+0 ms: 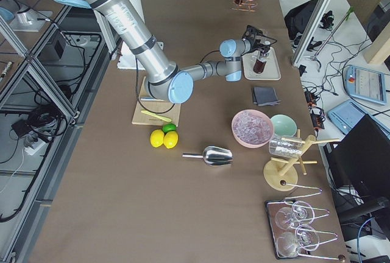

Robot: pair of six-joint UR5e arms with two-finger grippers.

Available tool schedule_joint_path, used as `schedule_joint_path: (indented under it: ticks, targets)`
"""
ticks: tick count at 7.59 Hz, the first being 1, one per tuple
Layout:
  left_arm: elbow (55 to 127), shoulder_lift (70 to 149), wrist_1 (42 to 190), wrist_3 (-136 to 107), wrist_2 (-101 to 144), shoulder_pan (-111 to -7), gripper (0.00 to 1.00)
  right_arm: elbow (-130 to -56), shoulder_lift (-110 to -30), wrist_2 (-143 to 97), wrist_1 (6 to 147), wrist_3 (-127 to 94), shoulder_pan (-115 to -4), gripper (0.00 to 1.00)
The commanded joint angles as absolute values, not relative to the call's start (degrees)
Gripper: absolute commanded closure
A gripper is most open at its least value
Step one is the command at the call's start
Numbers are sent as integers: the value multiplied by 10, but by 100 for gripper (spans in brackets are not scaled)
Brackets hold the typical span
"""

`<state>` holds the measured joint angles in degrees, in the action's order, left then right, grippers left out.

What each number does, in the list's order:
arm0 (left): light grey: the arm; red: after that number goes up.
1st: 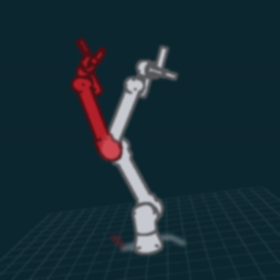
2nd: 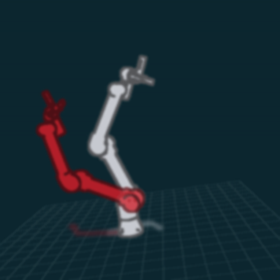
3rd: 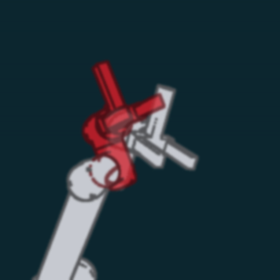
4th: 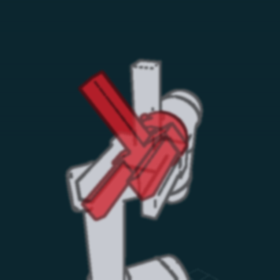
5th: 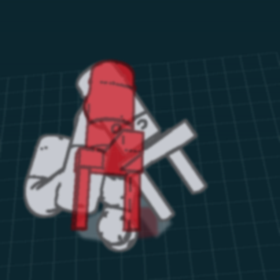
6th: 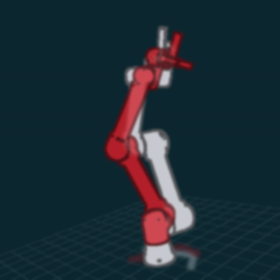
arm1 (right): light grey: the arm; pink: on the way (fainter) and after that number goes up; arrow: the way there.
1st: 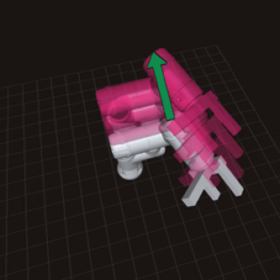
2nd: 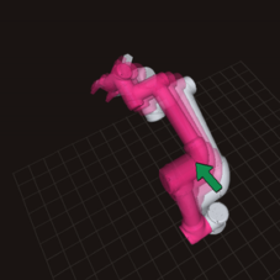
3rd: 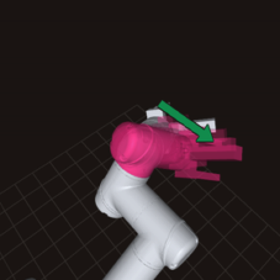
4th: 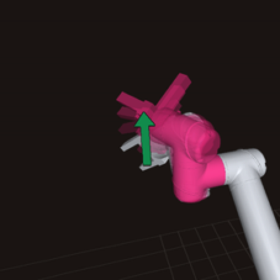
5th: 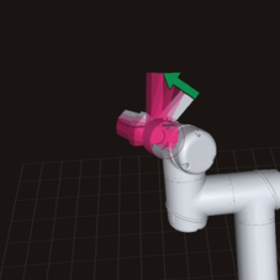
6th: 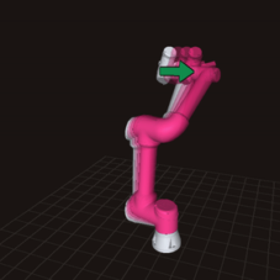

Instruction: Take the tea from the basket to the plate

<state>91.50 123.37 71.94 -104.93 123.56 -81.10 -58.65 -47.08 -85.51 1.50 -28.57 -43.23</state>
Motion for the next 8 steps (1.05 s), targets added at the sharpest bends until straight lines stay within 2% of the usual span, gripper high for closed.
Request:
schedule_joint_path:
  ticks: [1, 2, 7, 8]
  targets:
    - [777, 1251, 845, -1049, 1236, -834, 100, -591, -470, -868, 17, -285, -440, 0]
    - [735, 1269, 874, -1048, 1236, -843, 100, -591, -470, -890, 22, -280, -453, 0]
    - [645, 1283, 953, -1056, 1227, -846, 100, -625, -468, -1118, 139, -281, -527, 0]
    - [636, 1286, 965, -1056, 1213, -846, 100, -662, -468, -1165, 203, -288, -544, 0]
